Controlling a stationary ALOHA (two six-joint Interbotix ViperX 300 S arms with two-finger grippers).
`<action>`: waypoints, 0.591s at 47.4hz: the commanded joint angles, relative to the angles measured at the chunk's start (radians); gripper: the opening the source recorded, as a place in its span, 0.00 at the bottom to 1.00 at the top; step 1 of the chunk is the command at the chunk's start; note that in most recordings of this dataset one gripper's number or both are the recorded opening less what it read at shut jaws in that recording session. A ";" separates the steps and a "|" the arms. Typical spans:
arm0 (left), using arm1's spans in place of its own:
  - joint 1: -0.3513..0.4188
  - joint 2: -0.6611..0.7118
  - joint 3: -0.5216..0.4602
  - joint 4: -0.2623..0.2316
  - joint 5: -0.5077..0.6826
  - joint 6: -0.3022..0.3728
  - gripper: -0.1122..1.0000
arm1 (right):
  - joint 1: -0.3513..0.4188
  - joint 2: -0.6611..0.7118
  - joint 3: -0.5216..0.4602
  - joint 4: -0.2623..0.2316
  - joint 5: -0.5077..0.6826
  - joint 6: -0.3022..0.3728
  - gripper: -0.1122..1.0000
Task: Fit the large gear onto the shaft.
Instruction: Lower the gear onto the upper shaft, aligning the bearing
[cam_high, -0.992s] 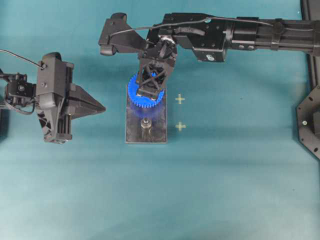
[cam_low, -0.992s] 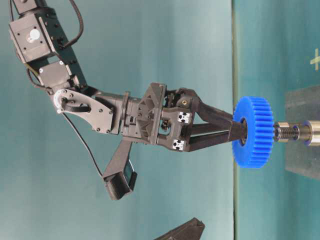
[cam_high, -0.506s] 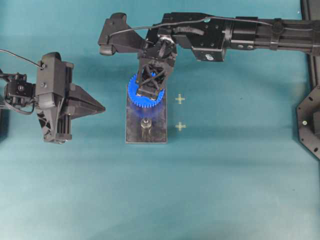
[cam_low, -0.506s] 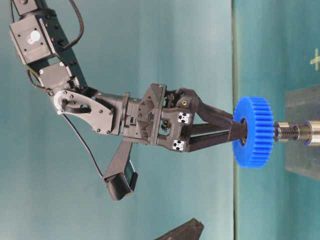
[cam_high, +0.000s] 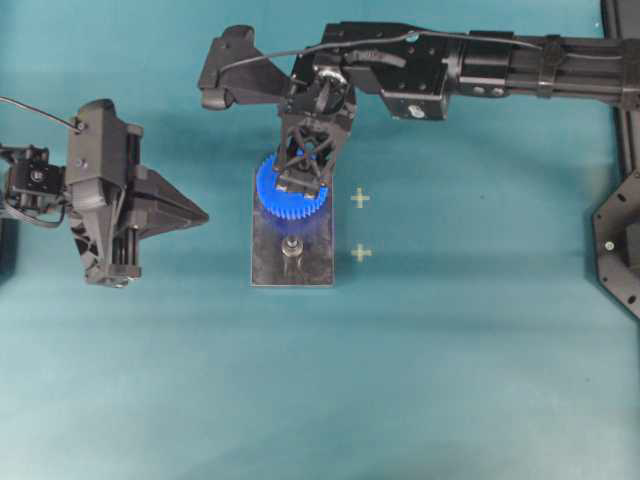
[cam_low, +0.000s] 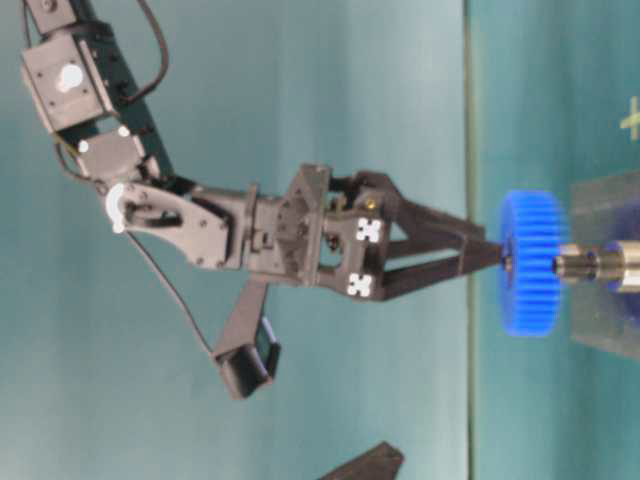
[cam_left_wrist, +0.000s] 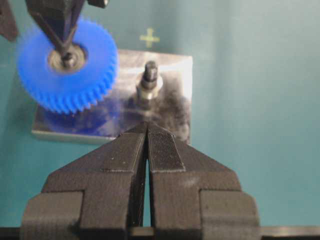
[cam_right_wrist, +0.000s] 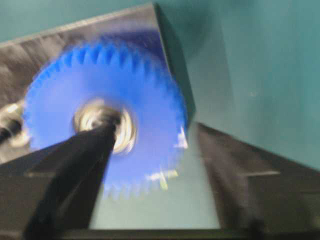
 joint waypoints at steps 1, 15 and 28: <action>-0.002 -0.012 -0.006 0.003 -0.009 0.002 0.10 | 0.000 -0.025 -0.025 0.003 -0.018 0.000 0.80; -0.002 -0.020 0.008 0.003 -0.009 0.000 0.10 | 0.014 -0.029 -0.035 0.012 -0.015 0.005 0.80; -0.002 -0.020 0.009 0.003 -0.009 0.000 0.10 | 0.067 -0.031 0.003 0.015 0.003 0.009 0.80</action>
